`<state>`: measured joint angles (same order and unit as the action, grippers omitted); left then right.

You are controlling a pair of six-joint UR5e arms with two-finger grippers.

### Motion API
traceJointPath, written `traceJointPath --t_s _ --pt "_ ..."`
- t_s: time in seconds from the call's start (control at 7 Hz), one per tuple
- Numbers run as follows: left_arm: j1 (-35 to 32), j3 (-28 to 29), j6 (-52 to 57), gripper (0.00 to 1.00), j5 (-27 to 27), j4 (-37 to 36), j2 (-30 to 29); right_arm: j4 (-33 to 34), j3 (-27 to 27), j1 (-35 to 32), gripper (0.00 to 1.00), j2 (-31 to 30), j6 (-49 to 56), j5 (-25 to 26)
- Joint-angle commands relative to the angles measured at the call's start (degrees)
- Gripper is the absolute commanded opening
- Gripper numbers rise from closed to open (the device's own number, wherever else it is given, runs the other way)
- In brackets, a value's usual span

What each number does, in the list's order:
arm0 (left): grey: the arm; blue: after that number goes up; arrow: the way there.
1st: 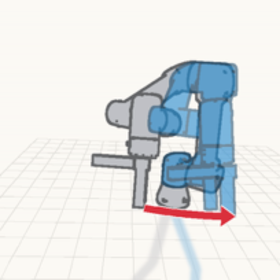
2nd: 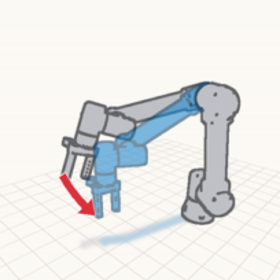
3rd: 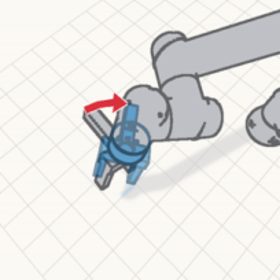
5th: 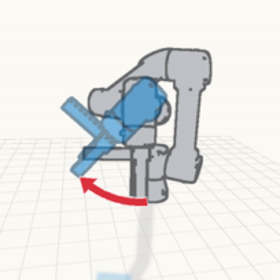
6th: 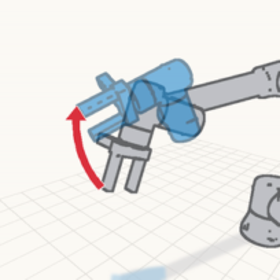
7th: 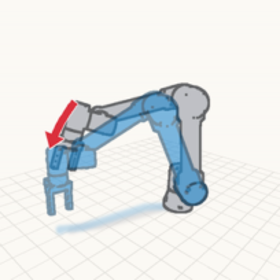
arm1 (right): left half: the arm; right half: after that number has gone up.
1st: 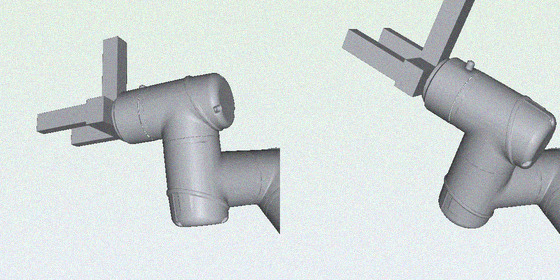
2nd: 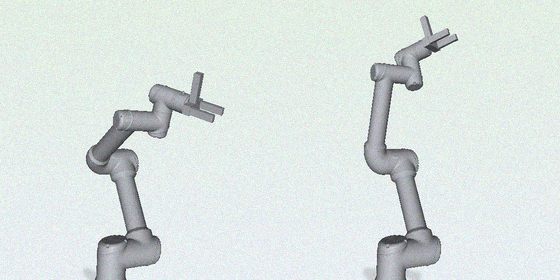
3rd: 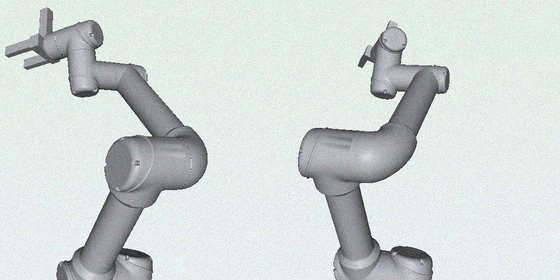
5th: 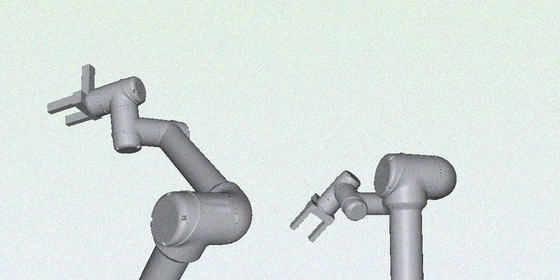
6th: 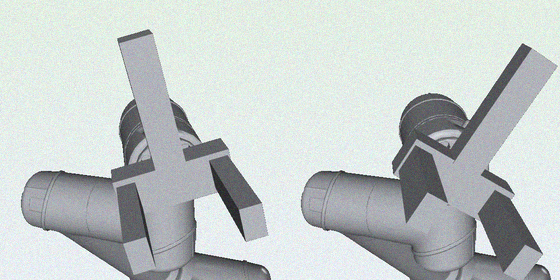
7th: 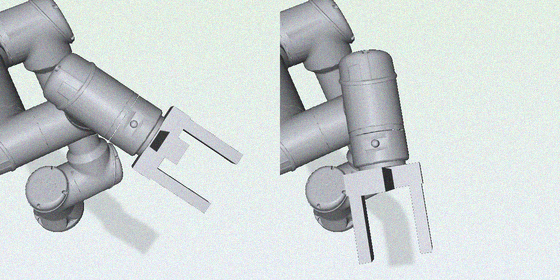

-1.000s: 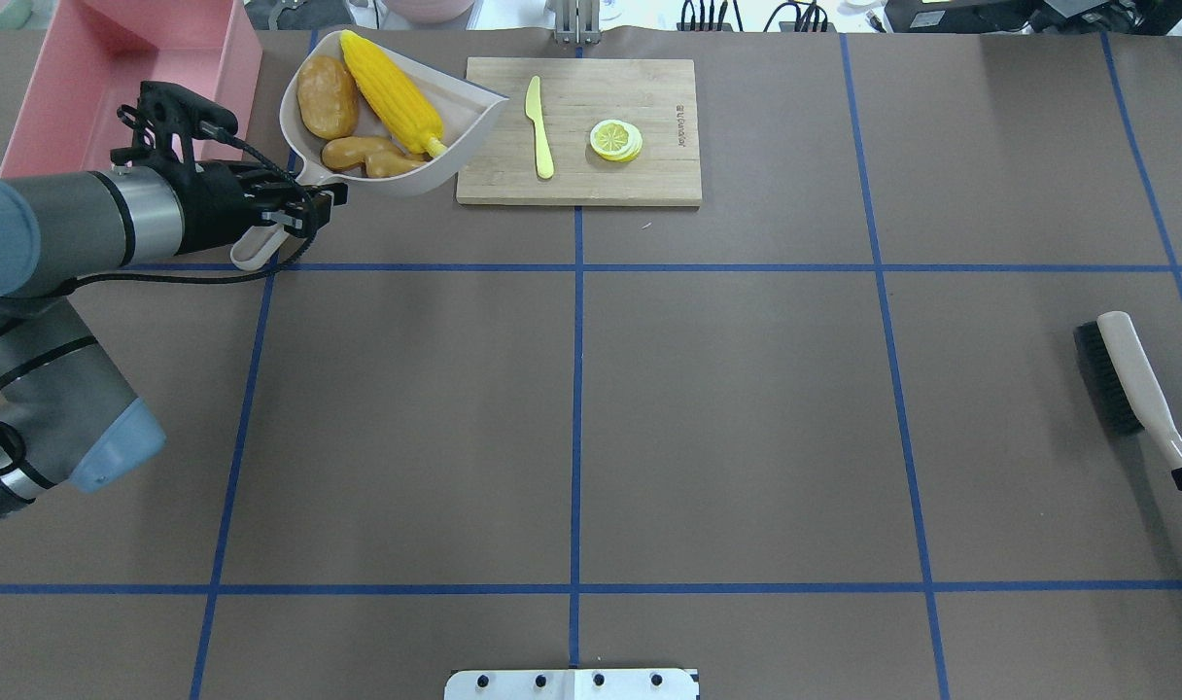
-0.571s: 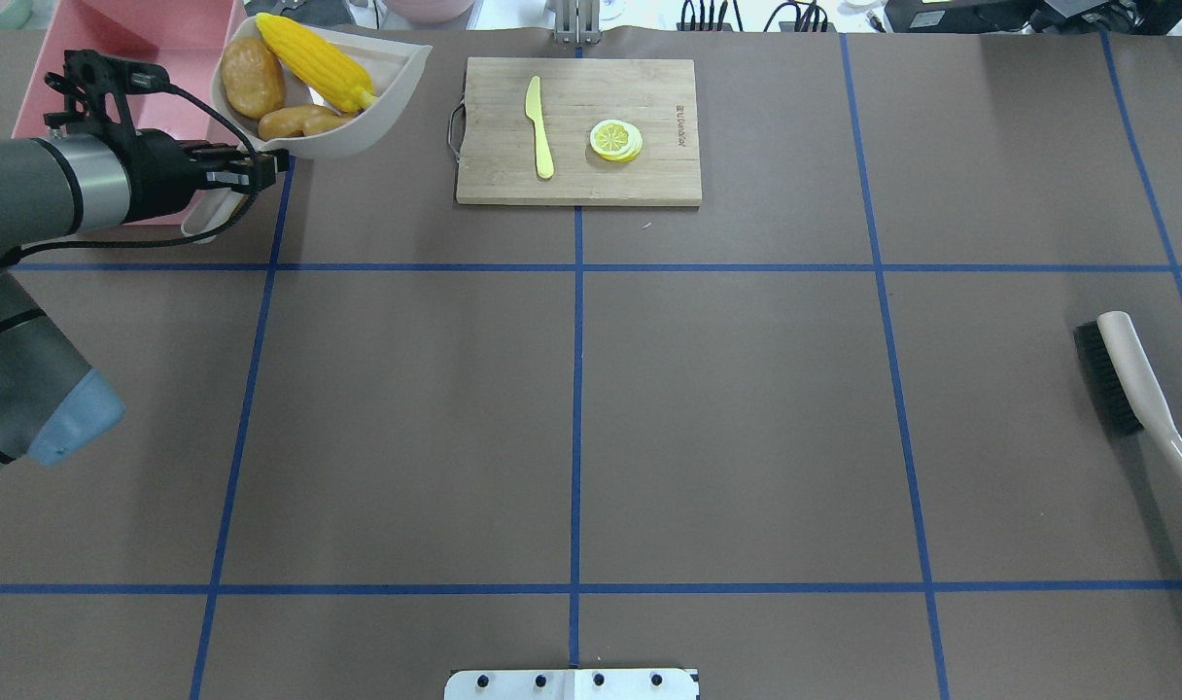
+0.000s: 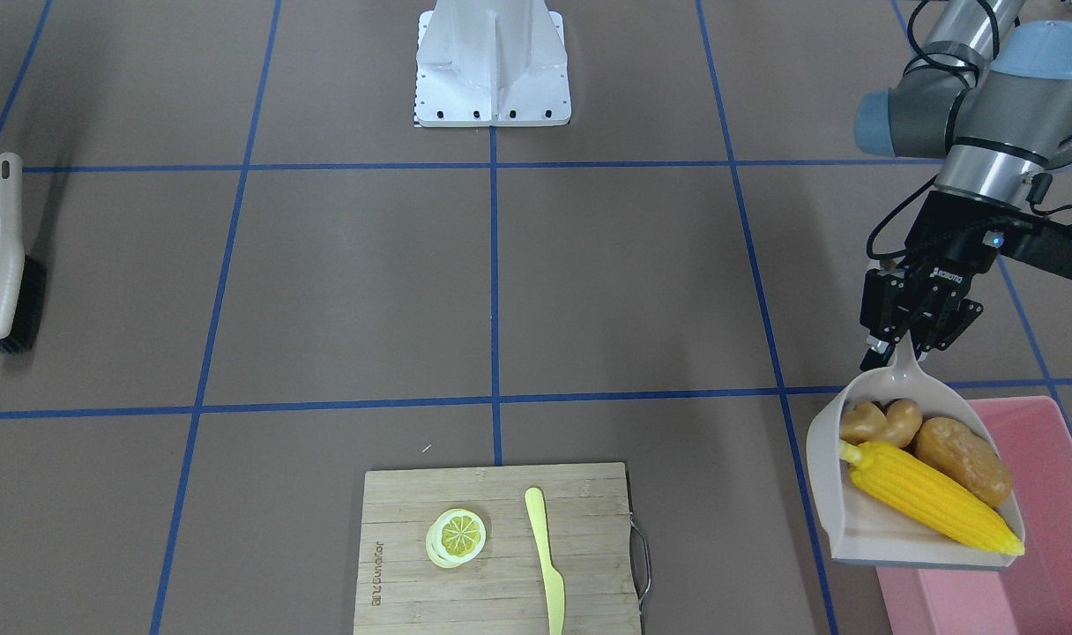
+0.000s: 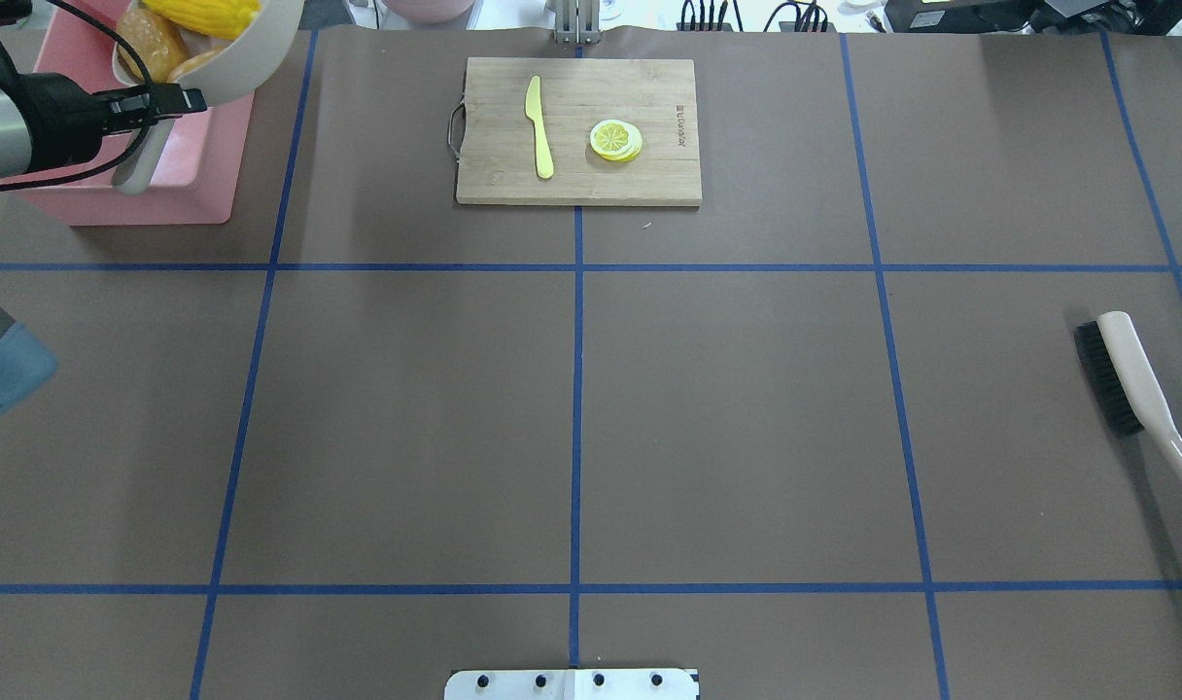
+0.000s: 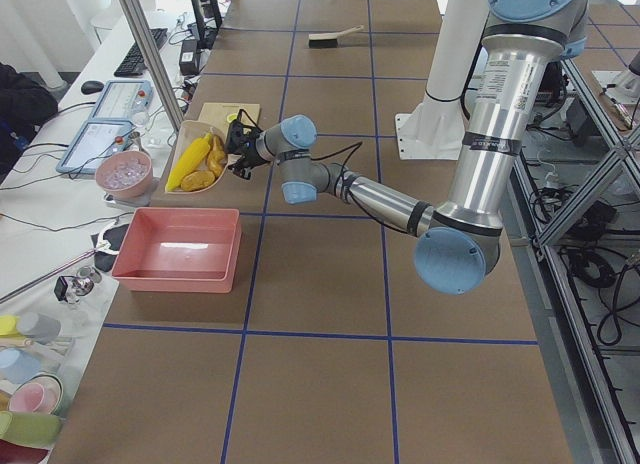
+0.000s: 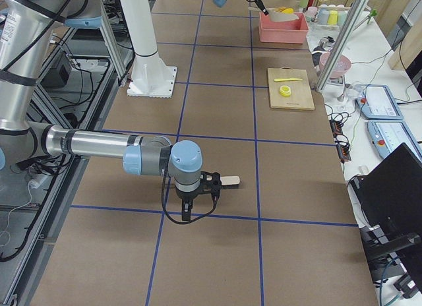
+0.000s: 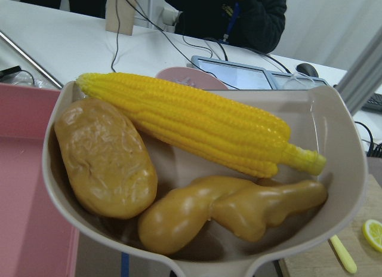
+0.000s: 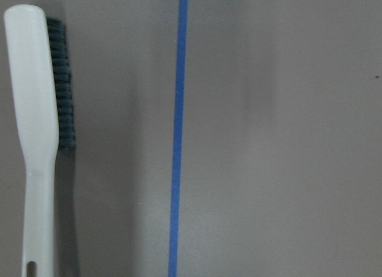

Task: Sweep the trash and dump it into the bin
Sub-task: 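Tilt the dustpan over the pink bin to dump the items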

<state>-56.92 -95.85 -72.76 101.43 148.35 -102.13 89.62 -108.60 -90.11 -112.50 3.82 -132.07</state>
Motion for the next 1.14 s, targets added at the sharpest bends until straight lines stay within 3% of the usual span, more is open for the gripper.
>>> traceJointPath --t_s 0.0,0.29,0.43,0.86,1.0 --pt "-1.6 0.0 -17.3 0.00 6.0 0.3 0.2 1.6 2.0 -4.8 1.00 0.4 4.4 -0.1" --pt "-6.3 0.0 -31.6 0.00 14.6 2.1 0.3 1.6 3.5 -4.9 1.00 2.0 3.8 0.1" --pt "-7.8 0.0 -33.0 0.00 15.8 2.6 1.7 1.7 3.6 -4.9 1.00 2.1 3.7 0.4" --pt "-8.1 0.1 -37.8 0.00 16.8 3.5 1.7 13.7 3.2 -4.8 1.00 7.2 3.8 0.2" --pt "-8.1 0.1 -37.8 0.00 16.8 3.5 1.7 13.9 2.9 -5.4 1.00 7.1 3.7 -0.3"
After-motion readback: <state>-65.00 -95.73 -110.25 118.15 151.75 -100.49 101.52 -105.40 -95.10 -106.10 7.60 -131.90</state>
